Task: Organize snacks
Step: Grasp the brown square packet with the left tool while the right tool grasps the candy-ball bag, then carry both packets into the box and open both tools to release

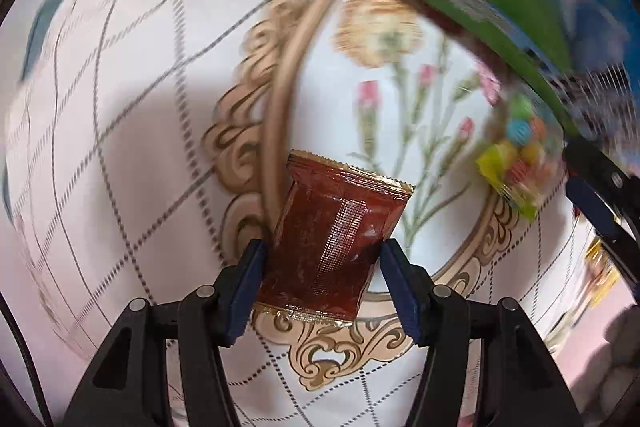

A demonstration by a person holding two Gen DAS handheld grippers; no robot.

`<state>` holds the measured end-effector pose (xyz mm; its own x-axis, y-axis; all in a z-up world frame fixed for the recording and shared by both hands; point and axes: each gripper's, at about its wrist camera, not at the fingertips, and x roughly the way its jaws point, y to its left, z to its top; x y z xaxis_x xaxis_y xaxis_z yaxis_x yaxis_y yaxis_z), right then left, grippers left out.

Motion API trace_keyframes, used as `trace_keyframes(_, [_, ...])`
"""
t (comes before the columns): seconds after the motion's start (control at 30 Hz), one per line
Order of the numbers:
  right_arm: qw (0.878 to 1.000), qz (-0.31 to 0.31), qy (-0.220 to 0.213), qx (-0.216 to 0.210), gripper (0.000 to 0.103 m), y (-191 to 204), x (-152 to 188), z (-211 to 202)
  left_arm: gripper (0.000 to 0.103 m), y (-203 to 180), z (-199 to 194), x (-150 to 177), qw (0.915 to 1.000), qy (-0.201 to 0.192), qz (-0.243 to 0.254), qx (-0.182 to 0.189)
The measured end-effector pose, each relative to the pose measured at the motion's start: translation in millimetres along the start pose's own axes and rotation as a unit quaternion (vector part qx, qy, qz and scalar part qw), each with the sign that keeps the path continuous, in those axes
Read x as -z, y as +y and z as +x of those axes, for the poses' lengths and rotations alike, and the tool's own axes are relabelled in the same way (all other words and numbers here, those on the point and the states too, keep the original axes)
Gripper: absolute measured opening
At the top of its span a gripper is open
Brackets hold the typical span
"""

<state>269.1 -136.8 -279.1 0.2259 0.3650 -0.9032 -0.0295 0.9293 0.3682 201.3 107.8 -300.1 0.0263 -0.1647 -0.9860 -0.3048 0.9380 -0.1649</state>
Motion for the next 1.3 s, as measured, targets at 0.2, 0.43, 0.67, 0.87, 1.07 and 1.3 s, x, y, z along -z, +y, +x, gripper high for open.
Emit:
trace_keyframes(0.2, [0.996,-0.050,0.014,0.075,0.063,42.4,-13.6,46.9,0.059,-3.5,9.6,3.4,0.9987,0.012,0.044,-0.022])
trace_keyframes(0.43, [0.985,-0.133,0.071,0.085,0.058,40.3,26.2,46.5,0.059,-21.5,12.3,13.6,0.9906,0.020,0.128,-0.045])
trace_keyframes(0.67, [0.988,-0.078,0.123,0.048,0.060,2.7,70.2,35.0,0.059,-45.3,20.0,24.7,0.9895,0.034,0.139,-0.020])
trace_keyframes(0.87, [0.990,-0.073,0.110,0.057,0.060,-3.1,78.0,37.1,0.058,-62.1,28.7,28.1,0.9895,0.031,0.137,-0.032])
trace_keyframes(1.07, [0.988,-0.098,0.092,0.072,0.058,10.2,95.2,32.5,0.053,-52.1,15.9,15.2,0.9920,0.007,0.123,-0.026])
trace_keyframes(1.3, [0.994,-0.067,0.081,0.027,0.057,-7.4,105.5,-4.8,0.053,-48.7,-37.5,36.3,0.9880,-0.014,0.154,-0.001])
